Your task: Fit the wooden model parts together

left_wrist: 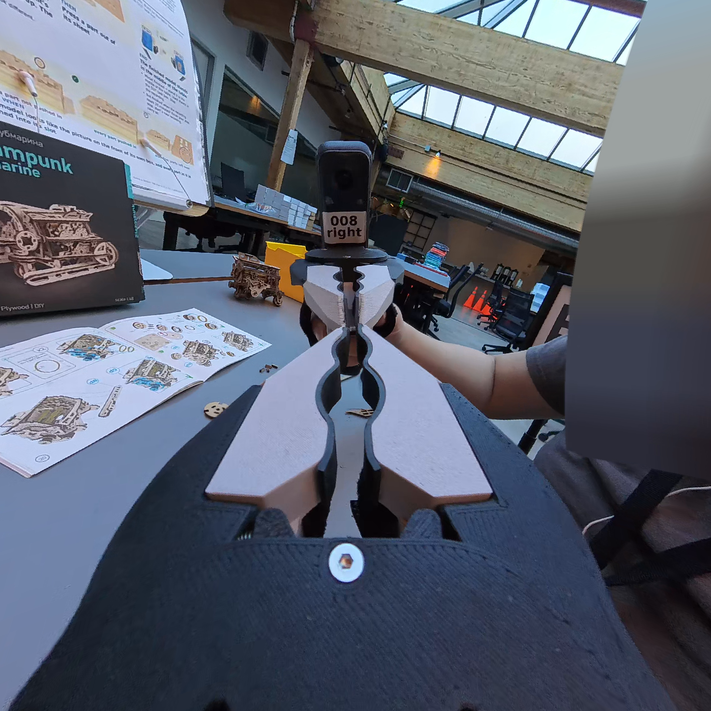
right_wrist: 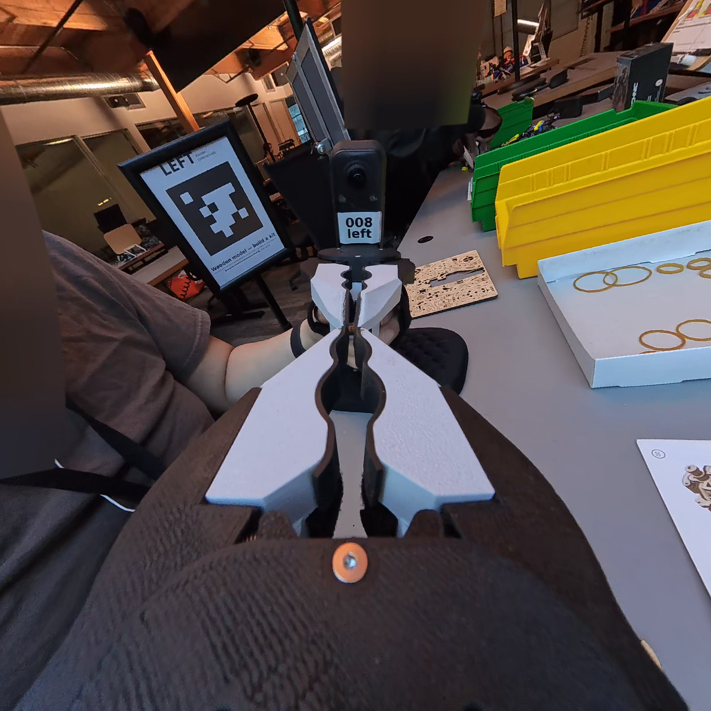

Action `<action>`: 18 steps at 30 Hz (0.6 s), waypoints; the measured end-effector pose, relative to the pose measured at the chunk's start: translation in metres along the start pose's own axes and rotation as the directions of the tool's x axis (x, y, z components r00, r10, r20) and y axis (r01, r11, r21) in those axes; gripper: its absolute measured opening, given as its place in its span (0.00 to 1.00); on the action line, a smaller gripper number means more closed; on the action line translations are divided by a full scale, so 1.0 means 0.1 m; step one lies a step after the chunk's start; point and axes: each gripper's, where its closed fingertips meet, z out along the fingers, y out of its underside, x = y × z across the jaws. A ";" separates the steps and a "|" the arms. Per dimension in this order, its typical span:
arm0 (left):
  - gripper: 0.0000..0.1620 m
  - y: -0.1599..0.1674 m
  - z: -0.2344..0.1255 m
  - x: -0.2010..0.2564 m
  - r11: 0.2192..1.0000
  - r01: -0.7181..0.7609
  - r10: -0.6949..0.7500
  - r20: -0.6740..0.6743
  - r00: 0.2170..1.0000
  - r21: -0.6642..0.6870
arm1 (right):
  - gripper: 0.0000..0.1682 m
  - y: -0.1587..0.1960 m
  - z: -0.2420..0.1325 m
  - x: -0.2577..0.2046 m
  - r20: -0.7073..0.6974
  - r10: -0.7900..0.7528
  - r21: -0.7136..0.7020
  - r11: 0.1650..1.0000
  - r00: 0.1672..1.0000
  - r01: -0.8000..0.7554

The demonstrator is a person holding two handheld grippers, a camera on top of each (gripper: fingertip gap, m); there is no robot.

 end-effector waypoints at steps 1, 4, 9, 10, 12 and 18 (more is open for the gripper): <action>0.01 0.01 0.00 -0.01 1.000 0.008 -0.008 0.001 1.000 -0.001 | 0.01 0.01 0.00 0.01 0.001 -0.002 -0.001 1.000 1.000 0.002; 0.04 0.00 -0.02 -0.02 0.999 0.034 -0.034 -0.004 0.999 0.011 | 0.01 0.02 -0.04 0.05 -0.002 0.000 0.011 1.000 1.000 0.000; 0.08 -0.04 -0.11 -0.06 1.000 0.002 -0.002 0.037 0.999 0.014 | 0.01 -0.05 -0.09 0.04 0.029 0.031 0.053 0.998 0.999 -0.032; 0.09 -0.04 -0.12 -0.05 1.000 -0.014 0.014 0.045 0.999 0.007 | 0.01 -0.05 -0.09 0.04 0.028 0.031 0.051 0.998 0.999 -0.032; 0.11 -0.04 -0.13 -0.06 0.997 -0.076 0.076 0.081 0.994 -0.008 | 0.01 -0.04 -0.07 0.04 0.033 0.052 0.044 0.998 0.998 -0.054; 0.19 0.05 -0.12 -0.04 0.851 -0.482 0.518 0.182 0.836 -0.207 | 0.00 0.05 -0.01 0.03 0.092 0.237 -0.003 0.971 0.967 -0.238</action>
